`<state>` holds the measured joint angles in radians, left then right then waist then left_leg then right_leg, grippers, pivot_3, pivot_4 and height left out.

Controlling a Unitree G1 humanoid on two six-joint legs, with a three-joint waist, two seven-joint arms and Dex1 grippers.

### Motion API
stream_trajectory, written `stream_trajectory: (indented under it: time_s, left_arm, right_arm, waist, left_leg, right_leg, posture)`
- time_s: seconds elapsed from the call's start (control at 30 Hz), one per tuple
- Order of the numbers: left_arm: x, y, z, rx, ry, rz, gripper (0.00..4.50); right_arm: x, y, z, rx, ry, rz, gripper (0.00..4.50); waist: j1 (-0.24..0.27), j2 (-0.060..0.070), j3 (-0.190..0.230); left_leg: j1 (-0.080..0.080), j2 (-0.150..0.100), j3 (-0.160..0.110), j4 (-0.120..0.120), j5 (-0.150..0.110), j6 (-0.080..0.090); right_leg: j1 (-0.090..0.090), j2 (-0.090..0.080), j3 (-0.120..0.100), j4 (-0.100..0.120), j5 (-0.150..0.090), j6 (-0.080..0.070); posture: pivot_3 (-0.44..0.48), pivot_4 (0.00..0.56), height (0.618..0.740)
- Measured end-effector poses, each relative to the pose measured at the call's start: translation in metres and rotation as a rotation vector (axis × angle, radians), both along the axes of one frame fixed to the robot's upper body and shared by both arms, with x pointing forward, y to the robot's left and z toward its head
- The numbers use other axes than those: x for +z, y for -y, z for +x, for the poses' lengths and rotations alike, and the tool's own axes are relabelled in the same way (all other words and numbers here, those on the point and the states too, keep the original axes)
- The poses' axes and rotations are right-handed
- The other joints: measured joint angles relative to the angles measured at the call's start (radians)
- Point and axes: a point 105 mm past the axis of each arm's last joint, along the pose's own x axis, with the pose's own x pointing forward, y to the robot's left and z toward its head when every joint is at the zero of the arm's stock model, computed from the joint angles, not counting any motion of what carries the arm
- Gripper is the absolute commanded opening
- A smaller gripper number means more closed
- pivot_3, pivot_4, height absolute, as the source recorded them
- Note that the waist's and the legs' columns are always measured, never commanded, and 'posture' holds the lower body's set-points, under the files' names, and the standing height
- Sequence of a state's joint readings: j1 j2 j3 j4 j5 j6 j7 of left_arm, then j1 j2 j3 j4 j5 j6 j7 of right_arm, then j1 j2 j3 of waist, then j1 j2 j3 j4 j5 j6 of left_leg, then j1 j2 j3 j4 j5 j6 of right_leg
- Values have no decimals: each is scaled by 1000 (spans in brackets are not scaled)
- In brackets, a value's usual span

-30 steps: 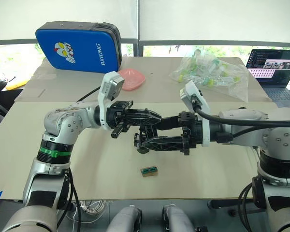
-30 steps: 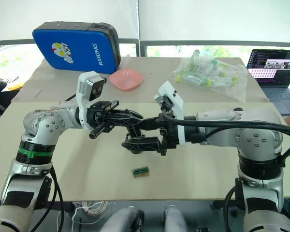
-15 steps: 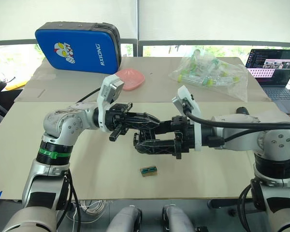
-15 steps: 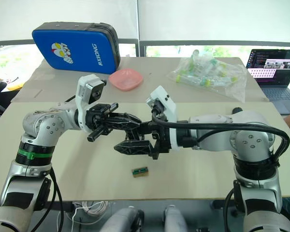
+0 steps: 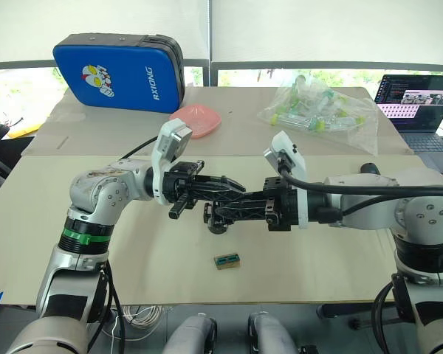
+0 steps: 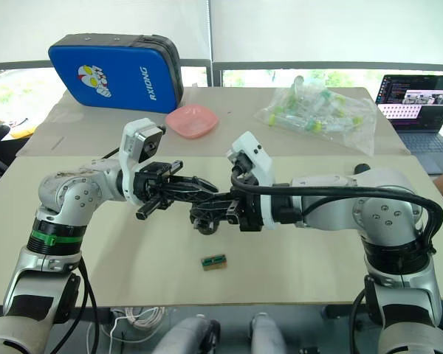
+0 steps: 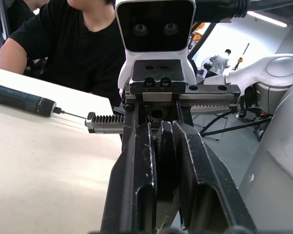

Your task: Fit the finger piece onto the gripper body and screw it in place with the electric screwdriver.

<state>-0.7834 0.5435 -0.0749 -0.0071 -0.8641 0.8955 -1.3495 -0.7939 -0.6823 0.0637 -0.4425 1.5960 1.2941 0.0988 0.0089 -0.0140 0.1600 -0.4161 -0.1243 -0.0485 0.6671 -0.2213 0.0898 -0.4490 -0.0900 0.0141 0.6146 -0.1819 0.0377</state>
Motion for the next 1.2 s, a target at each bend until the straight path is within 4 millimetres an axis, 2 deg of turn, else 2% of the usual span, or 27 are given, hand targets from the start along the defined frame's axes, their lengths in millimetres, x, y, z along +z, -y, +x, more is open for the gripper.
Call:
stream_trajectory:
  time_s: [0.03, 0.1, 0.13, 0.33, 0.47, 0.53, 0.6, 0.67, 0.8, 0.93, 1.03, 1.1, 1.2]
  left_arm:
    - [0, 0, 0, 2, -3, -1, 116]
    - [0, 2, 1, 9, -8, -4, 1216]
    - [1, 2, 2, 22, -6, -9, 1505]
    - [17, -11, 5, 80, 53, -65, 4482]
    - [24, -29, 3, 110, 123, -30, 4500]
    - [26, -43, 9, 178, 189, -18, 4500]
    - [18, -60, 20, 260, 281, 14, 4500]
    - [-3, -81, 29, 325, 376, 84, 4500]
    - [-51, -125, 40, 435, 388, 254, 4500]
    - [-81, -146, 42, 492, 398, 340, 4500]
    - [-112, -147, 41, 502, 356, 396, 4500]
    - [-125, -137, 41, 487, 334, 382, 4500]
    - [-135, -113, 46, 473, 349, 336, 4500]
  right_arm:
    - [0, 0, 0, 0, 1, -1, 408]
    - [1, 1, 0, 2, 1, 1, 407]
    - [1, 1, -1, 10, -1, 4, 403]
    - [-5, 5, -7, 48, -18, 0, 394]
    - [-9, 18, -6, 29, -6, 31, 394]
    - [-8, 23, -8, 40, 16, 72, 393]
    - [-6, 27, -8, 46, 48, 116, 392]
    - [-5, 32, -4, 30, 97, 170, 392]
    - [-12, 43, 2, 10, 190, 212, 391]
    - [-18, 47, 4, 42, 309, 206, 391]
    - [-25, 46, 6, 77, 385, 196, 391]
    - [-27, 45, 8, 97, 424, 190, 390]
    - [-32, 44, 9, 101, 450, 208, 390]
  waist:
    - [0, 0, 0]
    - [1, 0, 0]
    - [1, 0, 0]
    - [0, 0, 0]
    - [1, 0, 0]
    - [1, 0, 0]
    - [0, 0, 0]
    - [-1, 0, 0]
    - [3, 0, 0]
    - [10, 0, 0]
    - [9, 0, 0]
    - [12, 0, 0]
    - [14, 0, 0]
  left_leg:
    - [0, 0, 0, 0, 0, 0]
    - [0, 0, 0, 0, 0, 0]
    - [0, 0, 0, 0, 0, 0]
    - [0, 0, 0, 0, 0, 0]
    - [0, 0, 0, 0, 0, 0]
    - [0, 0, 0, 0, 0, 0]
    - [1, 0, 1, 0, 0, 0]
    - [1, 0, 1, 0, -1, 0]
    - [1, 0, 1, 0, -2, -1]
    - [1, 0, 1, 0, -5, -5]
    - [1, -1, 2, 1, -5, -4]
    - [1, -1, 2, 3, -5, -4]
    - [1, -1, 2, 4, -5, -4]
  right_leg:
    - [0, 0, 0, 0, 0, 0]
    - [0, 0, 0, 0, 0, 0]
    - [0, 0, 0, 0, 0, 0]
    - [0, 0, 0, 0, 0, 0]
    - [0, 0, 0, 0, 0, 0]
    - [0, 0, -1, 0, 0, 0]
    - [1, 0, 0, 0, 0, 0]
    - [1, 0, 0, -1, 0, -1]
    - [-4, 0, 0, -1, 1, -1]
    - [-3, -1, -1, -2, 1, 1]
    - [-3, -1, -2, -1, 2, 1]
    - [-3, -1, -3, -1, 2, 1]
    - [-2, -1, -2, -1, 2, 2]
  posture:
    - [0, 150, 740]
    - [0, 150, 740]
    - [0, 150, 740]
    - [0, 150, 740]
    - [0, 150, 740]
    - [0, 150, 740]
    - [0, 150, 740]
    - [0, 150, 740]
    - [0, 150, 740]
    - [0, 150, 740]
    - [0, 150, 740]
    - [0, 150, 740]
    - [0, 150, 740]
